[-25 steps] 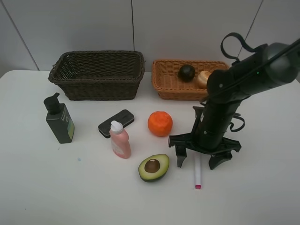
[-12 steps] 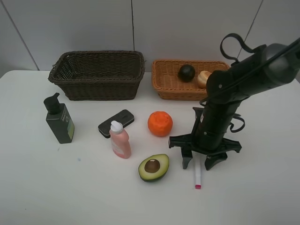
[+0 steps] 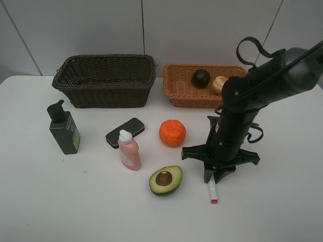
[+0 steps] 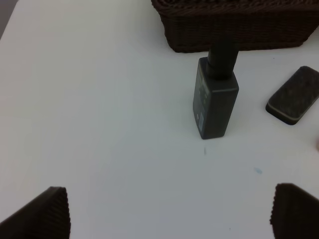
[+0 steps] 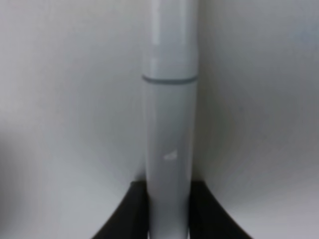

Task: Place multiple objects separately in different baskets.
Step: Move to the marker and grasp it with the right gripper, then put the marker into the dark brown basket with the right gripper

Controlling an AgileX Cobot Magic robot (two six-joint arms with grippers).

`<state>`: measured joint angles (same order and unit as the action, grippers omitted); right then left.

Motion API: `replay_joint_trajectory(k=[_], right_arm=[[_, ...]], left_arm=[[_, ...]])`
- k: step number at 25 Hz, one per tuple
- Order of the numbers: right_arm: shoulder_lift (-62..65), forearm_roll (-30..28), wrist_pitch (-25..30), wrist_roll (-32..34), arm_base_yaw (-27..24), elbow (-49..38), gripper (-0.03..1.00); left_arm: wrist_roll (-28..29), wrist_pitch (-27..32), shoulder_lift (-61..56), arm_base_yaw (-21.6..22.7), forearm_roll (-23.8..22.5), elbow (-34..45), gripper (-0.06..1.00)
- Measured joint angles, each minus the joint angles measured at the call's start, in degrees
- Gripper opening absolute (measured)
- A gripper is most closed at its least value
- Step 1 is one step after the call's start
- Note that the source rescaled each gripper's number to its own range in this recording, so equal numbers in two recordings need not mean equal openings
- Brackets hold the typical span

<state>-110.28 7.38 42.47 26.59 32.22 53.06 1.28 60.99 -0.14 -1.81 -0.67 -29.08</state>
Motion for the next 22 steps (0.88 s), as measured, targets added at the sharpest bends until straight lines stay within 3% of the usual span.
replay_joint_trajectory(k=[13, 22], right_arm=[[0.36, 0.00, 1.20, 0.00, 0.00, -0.05, 0.01], [10.87, -2.95, 11.16, 0.00, 0.00, 7.02, 0.01]], left_arm=[[0.00, 0.00, 0.00, 0.00, 0.00, 0.00, 1.00], [0.00, 0.00, 0.00, 0.00, 0.00, 0.00, 1.00]])
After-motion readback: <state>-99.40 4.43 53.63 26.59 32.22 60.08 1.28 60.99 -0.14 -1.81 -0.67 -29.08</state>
